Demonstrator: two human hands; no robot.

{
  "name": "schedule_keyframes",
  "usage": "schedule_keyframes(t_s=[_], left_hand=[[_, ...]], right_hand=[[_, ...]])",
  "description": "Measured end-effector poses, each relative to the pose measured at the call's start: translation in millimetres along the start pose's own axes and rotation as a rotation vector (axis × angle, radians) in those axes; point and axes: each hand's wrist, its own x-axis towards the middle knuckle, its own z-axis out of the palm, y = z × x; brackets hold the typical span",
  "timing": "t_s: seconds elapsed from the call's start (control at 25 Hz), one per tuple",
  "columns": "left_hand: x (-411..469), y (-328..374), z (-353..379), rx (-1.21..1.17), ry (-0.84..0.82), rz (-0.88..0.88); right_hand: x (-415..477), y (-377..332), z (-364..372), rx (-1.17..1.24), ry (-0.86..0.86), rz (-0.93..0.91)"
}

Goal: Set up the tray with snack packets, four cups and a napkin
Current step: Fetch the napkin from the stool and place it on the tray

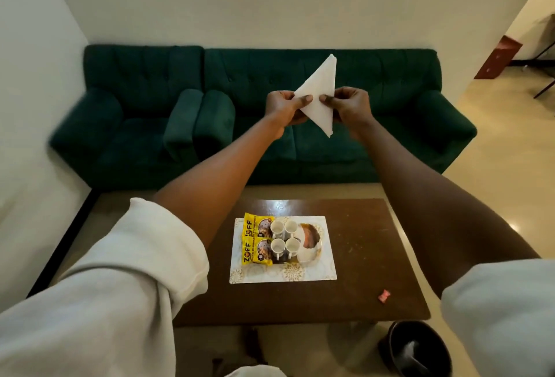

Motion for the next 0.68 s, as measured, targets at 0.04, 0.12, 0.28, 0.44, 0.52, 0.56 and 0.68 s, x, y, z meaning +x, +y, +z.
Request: schedule_keyframes(t_s=[0.04, 0.12, 0.28, 0.44, 0.52, 0.56, 0.68], left_hand=[[9.8, -10.3, -5.6, -0.001, 0.016, -0.022], [31.7, -34.8, -14.9, -0.006, 0.036, -0.07], [81.9, -103.0, -18.8, 0.083, 0.01, -0.127], [109.0, -184.9, -6.0, 0.189, 0.002, -0.261], [116.7, -220.6, 5.6, 0.228, -0.037, -0.303], [121.3, -240.4, 10.2, 0.248, -0.041, -0.324], [127.5, -304.6, 22.9, 0.342, -0.035, -0.41]], right_hand=[[7.5, 7.9, 7.3, -0.001, -0.012, 0.018], [25.6, 29.4, 17.8, -0.021, -0.034, 0.073], [58.8, 95.0, 25.7, -0.085, 0.003, 0.197], [81.0, 186.5, 24.0, -0.142, 0.089, 0.372], [83.2, 229.1, 16.8, -0.155, 0.11, 0.446], [84.9, 251.4, 13.6, -0.169, 0.11, 0.483], [78.2, 319.7, 3.4, -0.218, 0.078, 0.587]])
